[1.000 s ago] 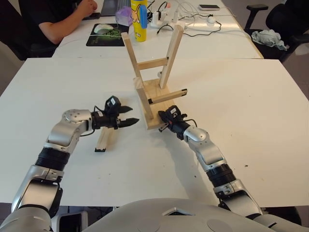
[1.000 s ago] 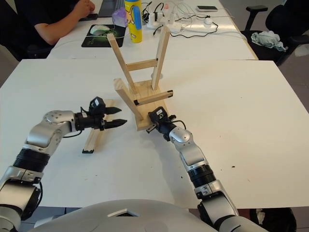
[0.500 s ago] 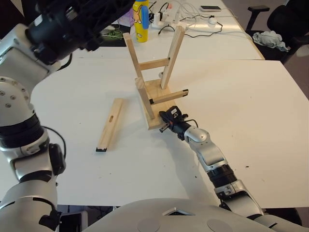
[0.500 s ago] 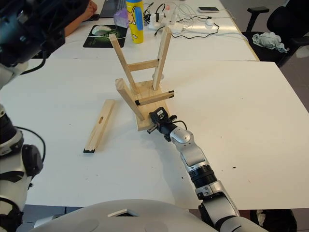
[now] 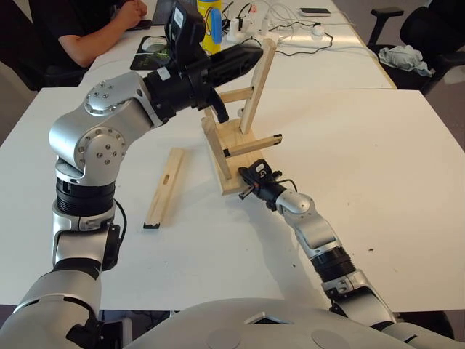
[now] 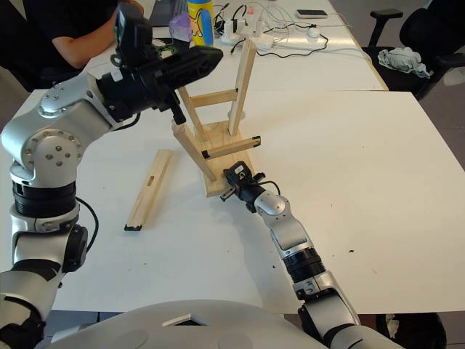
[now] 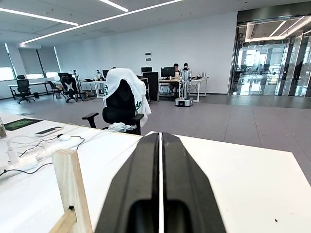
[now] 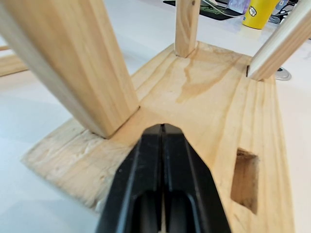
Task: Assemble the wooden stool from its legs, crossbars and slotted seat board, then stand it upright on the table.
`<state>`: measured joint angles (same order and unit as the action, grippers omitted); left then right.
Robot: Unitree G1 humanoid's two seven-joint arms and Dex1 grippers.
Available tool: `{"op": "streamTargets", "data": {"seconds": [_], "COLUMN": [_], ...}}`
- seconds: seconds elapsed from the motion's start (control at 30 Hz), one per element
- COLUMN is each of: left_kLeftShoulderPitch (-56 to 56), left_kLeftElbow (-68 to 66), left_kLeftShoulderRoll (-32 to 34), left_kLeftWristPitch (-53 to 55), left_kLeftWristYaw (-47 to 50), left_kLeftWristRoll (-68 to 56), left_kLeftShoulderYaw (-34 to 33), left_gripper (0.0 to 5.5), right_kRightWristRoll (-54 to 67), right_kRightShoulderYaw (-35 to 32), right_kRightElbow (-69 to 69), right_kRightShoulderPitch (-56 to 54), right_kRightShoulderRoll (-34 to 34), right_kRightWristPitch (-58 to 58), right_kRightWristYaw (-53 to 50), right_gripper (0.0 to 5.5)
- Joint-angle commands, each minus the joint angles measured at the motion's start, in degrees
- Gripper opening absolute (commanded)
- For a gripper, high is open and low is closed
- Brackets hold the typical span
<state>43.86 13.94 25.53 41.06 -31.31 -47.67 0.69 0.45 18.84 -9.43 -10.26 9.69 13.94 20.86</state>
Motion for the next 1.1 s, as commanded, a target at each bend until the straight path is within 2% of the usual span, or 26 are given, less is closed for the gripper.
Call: {"op": "streamTargets", "data": {"seconds": [0.03,0.17,0.23,0.43,0.63,0.7,0.8,0.9,0.93,1.0,1.1], "left_kLeftShoulderPitch": [-1.2,-10.0,-10.5,-3.6,2.9,3.3,-4.5,-13.3,-15.1,-16.8,-14.6], "left_kLeftElbow": [-0.2,-3.5,-3.9,-2.0,3.5,5.2,7.1,6.6,5.8,4.7,3.9], "left_kLeftShoulderRoll": [1.0,3.8,2.0,-5.7,-6.7,-6.0,-2.7,1.8,2.8,1.8,-2.6], "left_kLeftWristPitch": [1.7,0.4,-0.6,-4.9,-5.8,-4.1,1.7,1.8,0.5,-1.7,-8.5], "left_kLeftWristYaw": [-1.3,-0.8,0.9,6.7,9.0,9.3,7.3,5.0,5.3,6.8,11.2], "left_kLeftWristRoll": [3.2,16.9,19.0,17.5,10.6,8.5,10.2,19.6,23.2,26.5,28.3], "left_kLeftShoulderYaw": [2.6,15.5,15.4,6.5,-5.8,-7.9,-1.8,12.6,15.6,16.5,11.1], "left_gripper": [0.02,0.02,0.02,0.02,0.02,0.02,0.02,0.02,0.02,0.02,0.02], "right_kRightWristRoll": [-2.3,-2.7,-2.8,-2.9,-2.9,-2.8,-2.7,-2.7,-2.7,-2.7,-2.7], "right_kRightShoulderYaw": [2.2,2.9,3.0,3.0,2.8,2.6,2.6,2.7,2.7,2.7,2.6], "right_kRightElbow": [-6.5,-6.2,-5.9,-5.8,-6.0,-5.8,-5.6,-5.3,-5.3,-5.4,-5.3], "right_kRightShoulderPitch": [6.4,6.3,6.4,7.3,7.3,7.4,7.6,7.6,7.6,7.4,7.4], "right_kRightShoulderRoll": [1.8,1.7,1.8,2.0,1.7,1.7,1.8,1.8,1.8,1.8,2.0], "right_kRightWristPitch": [6.2,6.3,6.5,6.3,6.3,6.3,6.4,6.6,6.6,6.7,6.7], "right_kRightWristYaw": [1.1,1.3,1.4,1.3,0.9,0.8,0.8,0.9,1.0,1.1,1.2], "right_gripper": [0.0,0.0,0.0,0.0,0.0,0.0,0.0,0.0,0.0,0.0,0.0]}}
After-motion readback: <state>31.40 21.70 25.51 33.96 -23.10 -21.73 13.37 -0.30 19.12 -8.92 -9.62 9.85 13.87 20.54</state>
